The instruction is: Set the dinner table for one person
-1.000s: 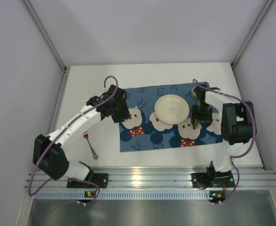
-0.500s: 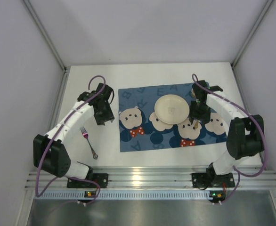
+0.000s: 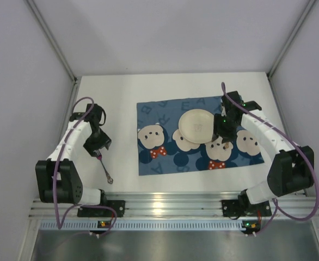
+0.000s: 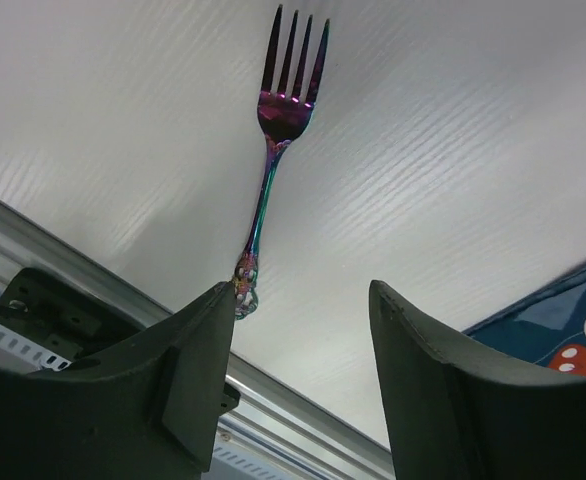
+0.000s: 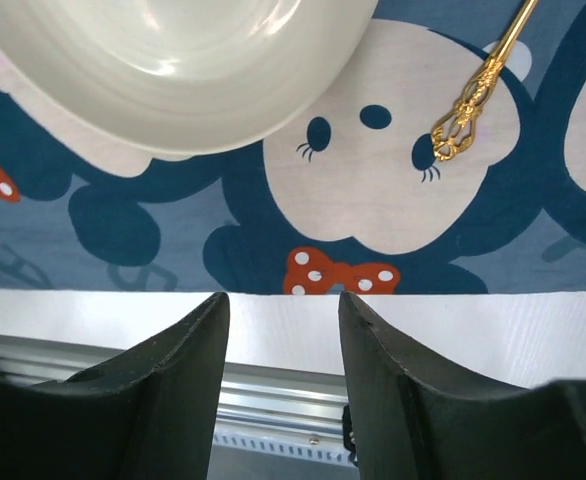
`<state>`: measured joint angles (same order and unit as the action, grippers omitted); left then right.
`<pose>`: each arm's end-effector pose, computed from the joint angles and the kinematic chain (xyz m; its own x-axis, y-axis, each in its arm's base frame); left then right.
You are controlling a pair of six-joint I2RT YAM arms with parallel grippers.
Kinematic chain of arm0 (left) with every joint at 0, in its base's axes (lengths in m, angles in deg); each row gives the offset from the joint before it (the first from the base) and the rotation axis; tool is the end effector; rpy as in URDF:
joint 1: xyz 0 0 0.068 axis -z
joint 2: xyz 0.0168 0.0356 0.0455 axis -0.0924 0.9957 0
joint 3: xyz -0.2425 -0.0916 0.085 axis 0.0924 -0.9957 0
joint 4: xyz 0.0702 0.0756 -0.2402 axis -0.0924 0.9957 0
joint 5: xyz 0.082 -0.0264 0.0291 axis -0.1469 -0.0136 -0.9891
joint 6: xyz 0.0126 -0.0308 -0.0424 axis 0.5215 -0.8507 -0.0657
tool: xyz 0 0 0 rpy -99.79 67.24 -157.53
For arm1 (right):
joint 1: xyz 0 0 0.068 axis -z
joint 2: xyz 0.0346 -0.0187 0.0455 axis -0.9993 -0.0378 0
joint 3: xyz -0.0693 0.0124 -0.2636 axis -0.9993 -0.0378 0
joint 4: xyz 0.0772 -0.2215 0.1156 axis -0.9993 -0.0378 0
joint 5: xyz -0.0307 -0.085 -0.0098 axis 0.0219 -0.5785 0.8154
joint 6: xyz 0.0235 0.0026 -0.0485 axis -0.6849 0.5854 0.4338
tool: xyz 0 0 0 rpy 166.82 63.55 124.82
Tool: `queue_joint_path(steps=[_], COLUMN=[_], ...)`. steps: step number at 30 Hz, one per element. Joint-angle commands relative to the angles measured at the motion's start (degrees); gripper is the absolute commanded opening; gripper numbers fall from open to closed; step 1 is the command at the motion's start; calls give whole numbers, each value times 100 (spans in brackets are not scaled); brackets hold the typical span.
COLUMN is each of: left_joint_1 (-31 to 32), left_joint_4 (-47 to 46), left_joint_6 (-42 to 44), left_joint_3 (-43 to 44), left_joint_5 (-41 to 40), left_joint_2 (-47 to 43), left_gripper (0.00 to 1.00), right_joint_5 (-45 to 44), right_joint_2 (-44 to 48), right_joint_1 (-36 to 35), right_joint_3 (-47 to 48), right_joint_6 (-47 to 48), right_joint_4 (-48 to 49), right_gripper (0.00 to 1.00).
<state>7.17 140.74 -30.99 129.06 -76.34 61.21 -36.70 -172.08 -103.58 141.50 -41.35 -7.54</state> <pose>0.2420 0.0000 0.2466 -0.6873 -0.6776 -0.2616 -0.7100 0.7028 0.0450 0.2701 0.0792 0.2571 -0.9645 0.1266 -0.2316 0.0846 0.9795 0.1830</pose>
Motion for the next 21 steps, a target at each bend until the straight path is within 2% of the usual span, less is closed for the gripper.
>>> queue_joint_path(steps=[1, 5, 10, 21], left_joint_1=[-46, -143, -143, -477], left_joint_4=[-257, -889, -1408, -2094], left_joint_6=[84, -38, -135, 532], left_joint_3=[-240, -749, -1172, -1550], left_joint_5=[14, 163, -82, -328], left_joint_2=[8, 280, 448, 650], left_gripper=[62, 62, 61, 53], right_joint_5=[225, 190, 164, 59], right_joint_2=[351, 509, 720, 870], right_joint_1=[-104, -148, -148, -148], right_joint_3=[-103, -217, -463, -727], right_joint_6=[-57, -4, 22, 66], right_joint_4=[105, 79, 79, 88], right_gripper=[48, 48, 48, 48])
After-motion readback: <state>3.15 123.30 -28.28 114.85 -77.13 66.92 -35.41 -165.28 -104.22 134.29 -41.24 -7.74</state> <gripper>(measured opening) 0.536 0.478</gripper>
